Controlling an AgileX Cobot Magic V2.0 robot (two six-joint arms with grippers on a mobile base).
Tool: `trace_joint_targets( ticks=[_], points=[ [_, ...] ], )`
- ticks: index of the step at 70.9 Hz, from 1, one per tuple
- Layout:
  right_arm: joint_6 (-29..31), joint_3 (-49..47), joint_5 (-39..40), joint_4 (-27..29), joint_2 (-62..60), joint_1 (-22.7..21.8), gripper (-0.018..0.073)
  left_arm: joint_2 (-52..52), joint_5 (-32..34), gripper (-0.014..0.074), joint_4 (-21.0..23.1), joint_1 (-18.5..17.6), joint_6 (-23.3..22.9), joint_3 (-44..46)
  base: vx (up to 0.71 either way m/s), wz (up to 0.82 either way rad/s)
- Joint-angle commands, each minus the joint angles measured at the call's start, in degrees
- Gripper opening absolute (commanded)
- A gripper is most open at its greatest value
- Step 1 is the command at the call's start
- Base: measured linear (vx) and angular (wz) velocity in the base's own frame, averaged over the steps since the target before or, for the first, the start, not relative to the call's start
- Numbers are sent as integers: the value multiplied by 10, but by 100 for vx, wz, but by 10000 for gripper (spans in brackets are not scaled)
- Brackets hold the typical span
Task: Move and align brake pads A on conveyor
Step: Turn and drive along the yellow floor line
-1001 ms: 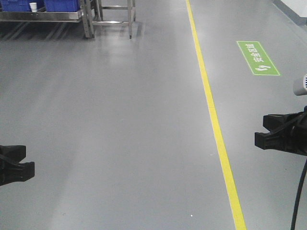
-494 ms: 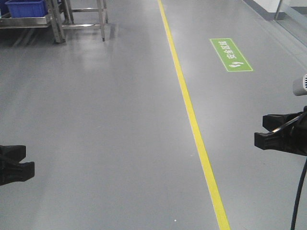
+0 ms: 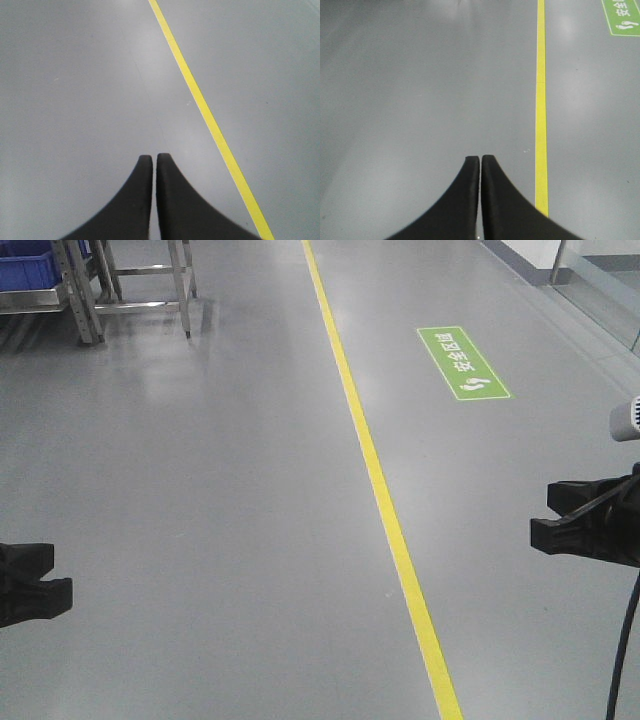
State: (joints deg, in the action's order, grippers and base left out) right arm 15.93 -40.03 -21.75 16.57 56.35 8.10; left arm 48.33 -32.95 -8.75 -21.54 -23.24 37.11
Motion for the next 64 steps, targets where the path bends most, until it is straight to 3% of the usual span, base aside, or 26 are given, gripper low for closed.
trace_joint_targets(
  ticks=[1,64],
  points=[
    [3,-16,30,3,-8,-1,-6,-7,36,-6,-4,-3,0,16,32,4],
    [3,-16,30,3,-8,-1,-6,-6,36,-6,-4,-3,0,16,42,1]
  ],
)
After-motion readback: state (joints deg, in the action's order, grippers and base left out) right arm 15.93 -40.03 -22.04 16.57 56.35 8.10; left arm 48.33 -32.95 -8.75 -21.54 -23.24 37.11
